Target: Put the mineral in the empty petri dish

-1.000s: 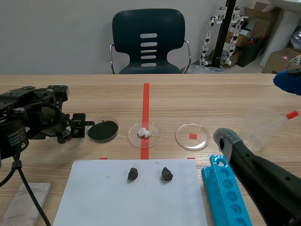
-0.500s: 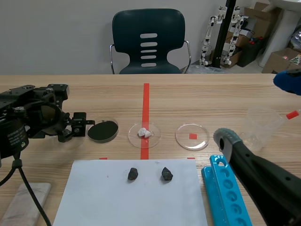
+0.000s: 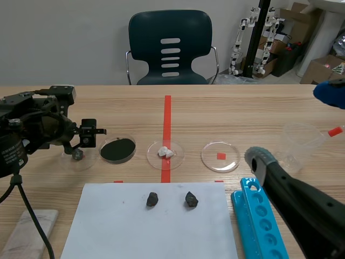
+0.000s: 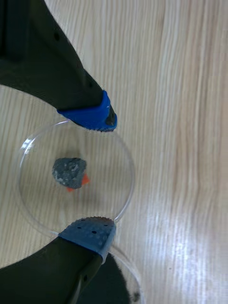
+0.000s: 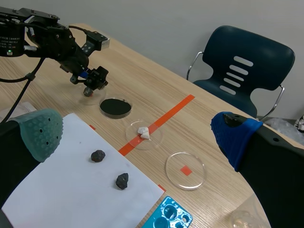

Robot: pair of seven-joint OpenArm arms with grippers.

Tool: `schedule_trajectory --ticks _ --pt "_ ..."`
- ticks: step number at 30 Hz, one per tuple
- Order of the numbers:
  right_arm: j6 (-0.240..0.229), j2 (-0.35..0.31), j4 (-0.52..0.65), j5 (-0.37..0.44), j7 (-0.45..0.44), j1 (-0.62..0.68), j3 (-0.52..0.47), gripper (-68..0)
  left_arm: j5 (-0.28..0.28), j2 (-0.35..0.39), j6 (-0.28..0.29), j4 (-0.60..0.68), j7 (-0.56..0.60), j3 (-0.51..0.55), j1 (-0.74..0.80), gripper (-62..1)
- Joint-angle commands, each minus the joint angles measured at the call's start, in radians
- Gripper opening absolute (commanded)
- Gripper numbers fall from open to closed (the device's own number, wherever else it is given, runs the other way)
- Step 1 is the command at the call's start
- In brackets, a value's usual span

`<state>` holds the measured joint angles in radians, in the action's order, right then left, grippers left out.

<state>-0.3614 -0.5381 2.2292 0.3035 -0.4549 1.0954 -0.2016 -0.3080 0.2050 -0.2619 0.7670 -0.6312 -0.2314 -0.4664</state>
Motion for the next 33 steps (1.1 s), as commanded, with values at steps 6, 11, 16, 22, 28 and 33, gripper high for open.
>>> schedule_trajectory --ticks 6,11,16,22,28,33 --pt "0.001 -0.004 0.012 0.014 -0.014 0.002 -0.007 0.4 -0.003 0.015 -0.001 0.121 0.114 0.003 0.069 -12.8" --pt "0.001 -0.004 0.012 0.014 -0.014 0.002 -0.007 0.4 -0.003 0.023 0.019 0.192 0.178 0.003 0.118 -11.0" --pt "0.001 -0.004 0.012 0.014 -0.014 0.002 -0.007 0.4 -0.005 0.029 0.021 0.224 0.261 0.003 0.148 -1.5" --pt "0.001 -0.004 0.012 0.014 -0.014 0.002 -0.007 0.4 -0.007 0.029 0.021 0.224 0.38 0.003 0.185 1.4" --pt "0.001 -0.004 0.012 0.014 -0.014 0.002 -0.007 0.4 -0.007 0.029 0.021 0.224 0.403 0.003 0.201 1.4" --pt "0.001 -0.004 0.012 0.014 -0.014 0.002 -0.007 0.4 -0.007 0.029 0.021 0.224 0.404 0.003 0.2 1.4"
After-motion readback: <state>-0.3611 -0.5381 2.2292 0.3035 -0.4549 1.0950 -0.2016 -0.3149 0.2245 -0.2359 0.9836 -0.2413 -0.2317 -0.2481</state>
